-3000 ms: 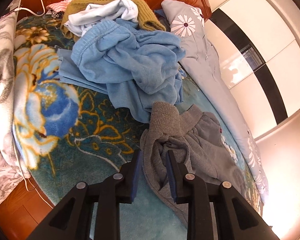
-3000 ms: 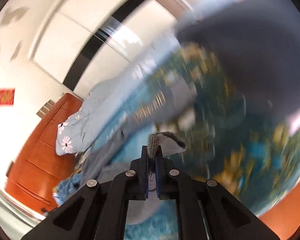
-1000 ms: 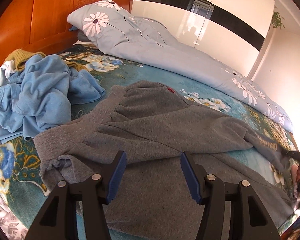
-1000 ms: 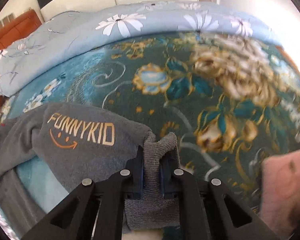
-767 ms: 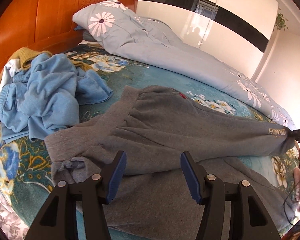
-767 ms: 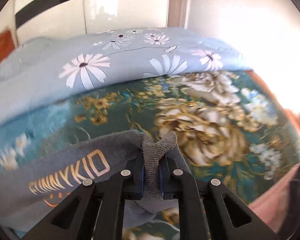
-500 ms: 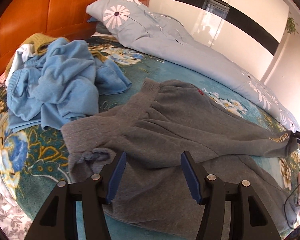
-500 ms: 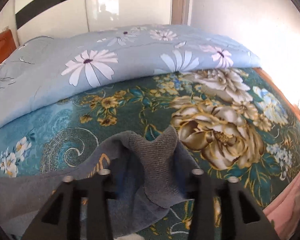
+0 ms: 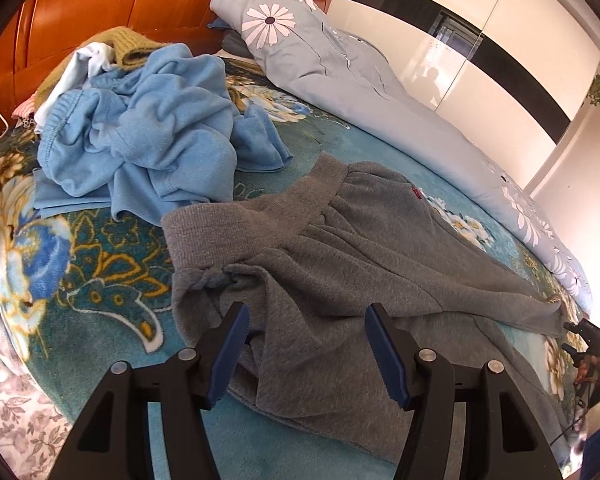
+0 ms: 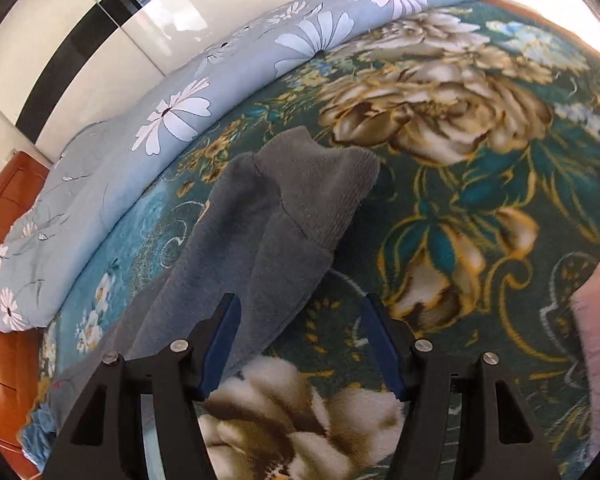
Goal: Fold clothes
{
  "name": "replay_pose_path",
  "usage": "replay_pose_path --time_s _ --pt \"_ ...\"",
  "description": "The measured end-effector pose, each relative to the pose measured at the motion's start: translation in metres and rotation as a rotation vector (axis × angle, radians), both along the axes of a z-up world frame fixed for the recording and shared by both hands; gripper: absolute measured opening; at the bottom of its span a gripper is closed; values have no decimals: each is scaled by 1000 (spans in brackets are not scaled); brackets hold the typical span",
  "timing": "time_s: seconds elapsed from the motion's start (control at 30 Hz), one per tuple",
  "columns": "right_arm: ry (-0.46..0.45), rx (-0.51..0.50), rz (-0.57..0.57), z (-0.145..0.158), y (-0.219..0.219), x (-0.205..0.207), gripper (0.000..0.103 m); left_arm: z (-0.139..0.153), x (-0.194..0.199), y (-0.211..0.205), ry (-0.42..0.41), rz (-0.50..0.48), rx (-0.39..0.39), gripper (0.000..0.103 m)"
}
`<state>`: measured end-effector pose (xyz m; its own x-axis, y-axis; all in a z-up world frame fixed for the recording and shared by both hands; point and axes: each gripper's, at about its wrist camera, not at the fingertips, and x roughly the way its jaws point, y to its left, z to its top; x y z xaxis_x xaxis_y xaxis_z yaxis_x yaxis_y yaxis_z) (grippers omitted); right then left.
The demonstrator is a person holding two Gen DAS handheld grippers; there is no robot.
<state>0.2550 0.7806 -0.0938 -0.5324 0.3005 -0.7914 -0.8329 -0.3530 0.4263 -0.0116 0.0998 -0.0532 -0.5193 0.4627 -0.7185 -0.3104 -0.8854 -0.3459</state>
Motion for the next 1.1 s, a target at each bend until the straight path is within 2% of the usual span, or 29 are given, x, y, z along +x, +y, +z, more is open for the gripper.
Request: replay_pose_path --time_s 0.03,0.07,0.1,0.13,0.17,0.3,0.4,0.47,0.63,0.7,0.8,0.97,1.1 --pt "-8 5 -7 -1 -1 -5 64 0 0 -1 -1 3 -3 64" --pt "-25 17 -14 0 -3 -9 55 -1 0 -2 -2 6 -4 64" --pt "-30 11 -10 1 -4 -12 27 -1 0 -4 -3 10 -4 64" --pt "-29 -1 -3 1 -4 -16 11 -2 -1 -5 -7 15 -2 64" --pt "-34 4 0 5 -5 -17 4 -3 -1 -7 -10 18 1 64" --pt "-86 107 -40 32 -12 -5 3 -4 -1 -16 -10 21 -7 64" --pt "-114 79 -97 28 -4 13 3 -6 -1 -26 -14 41 -16 64" --pt "-139 41 -86 16 -4 12 3 -9 -4 -32 -32 58 -5 64" --pt "-153 82 -44 22 -19 0 5 -11 -9 -44 -52 90 6 64" --pt "-168 117 -7 35 -32 -5 15 -12 -12 -49 -58 100 6 64" --pt "-158 200 123 58 -75 -7 33 -18 -23 -54 -78 114 17 64" --pt "-124 276 479 74 -170 5 38 -35 -40 -59 -149 136 72 64" --pt "-176 291 723 59 -233 10 38 -43 -43 -56 -185 127 110 65"
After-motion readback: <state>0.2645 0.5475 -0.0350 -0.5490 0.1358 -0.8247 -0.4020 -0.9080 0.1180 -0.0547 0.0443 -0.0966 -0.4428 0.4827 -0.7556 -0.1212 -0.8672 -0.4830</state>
